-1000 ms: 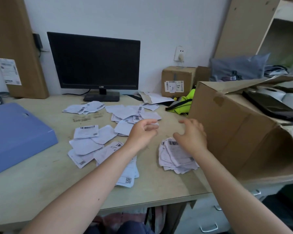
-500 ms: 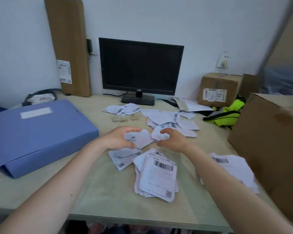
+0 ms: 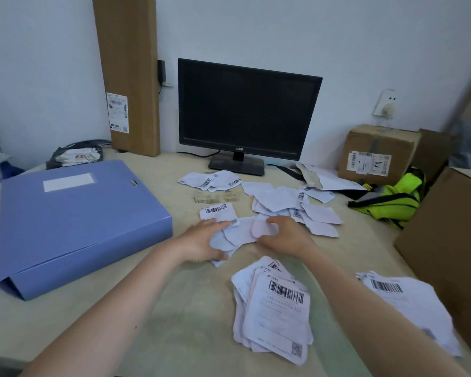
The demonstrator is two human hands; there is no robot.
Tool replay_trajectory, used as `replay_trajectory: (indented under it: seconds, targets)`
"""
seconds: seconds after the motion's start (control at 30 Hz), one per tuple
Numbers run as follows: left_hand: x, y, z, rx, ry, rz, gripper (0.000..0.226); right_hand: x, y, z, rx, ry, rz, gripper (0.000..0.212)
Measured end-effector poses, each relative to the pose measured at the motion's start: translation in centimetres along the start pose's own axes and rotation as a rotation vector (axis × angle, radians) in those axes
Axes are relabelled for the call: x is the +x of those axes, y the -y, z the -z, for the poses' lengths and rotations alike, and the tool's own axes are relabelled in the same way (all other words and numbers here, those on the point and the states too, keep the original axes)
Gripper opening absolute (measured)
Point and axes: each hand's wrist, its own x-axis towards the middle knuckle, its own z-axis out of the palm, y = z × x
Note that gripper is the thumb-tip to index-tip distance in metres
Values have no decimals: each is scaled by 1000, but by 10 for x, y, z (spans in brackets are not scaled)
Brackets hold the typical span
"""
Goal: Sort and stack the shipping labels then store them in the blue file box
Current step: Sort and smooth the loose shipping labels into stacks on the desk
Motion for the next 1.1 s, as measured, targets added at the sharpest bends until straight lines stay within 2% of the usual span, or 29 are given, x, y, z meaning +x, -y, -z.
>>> replay_trajectory:
  seconds: [0.07, 0.17, 0.23, 0.3, 0.47, 0.53, 0.63, 0.77, 0.9, 1.0, 1.03, 1.1]
  targets:
    - [13, -2, -3, -22, -54, -26, 82, 5, 5, 5, 21, -34, -6, 76]
    - [28, -12, -4, -77, -158, -31, 69, 18, 0, 23, 21, -219, -42, 54]
    - [38, -18, -5, -145, -286, -27, 61, 30, -12, 36, 27, -306, -95, 50]
    - [49, -21, -8, -132, -368, -3, 59, 44, -29, 42, 2, -310, -179, 56]
    - [70, -20, -28, -17, -387, 81, 77, 71, -66, 43, -37, -207, -419, 68]
    - [73, -20, -33, -20, -423, 75, 81, 76, -73, 44, -89, -176, -452, 68]
    - [73, -22, -35, -55, -471, 55, 77, 80, -73, 40, -203, -151, -335, 58]
    - [67, -27, -34, -169, -598, -40, 66, 77, -50, 36, -198, -235, -129, 52]
    - [61, -28, -34, -272, -663, -62, 59, 85, -34, 45, -174, -443, -64, 37]
    - [61, -27, -34, -262, -682, -71, 56, 101, -45, 49, -152, -435, -79, 16]
    - [62, -26, -35, -261, -688, -69, 55, 108, -51, 48, -168, -394, -86, 21]
    - [63, -27, -34, -258, -705, -66, 54, 120, -62, 47, -210, -280, -128, 44]
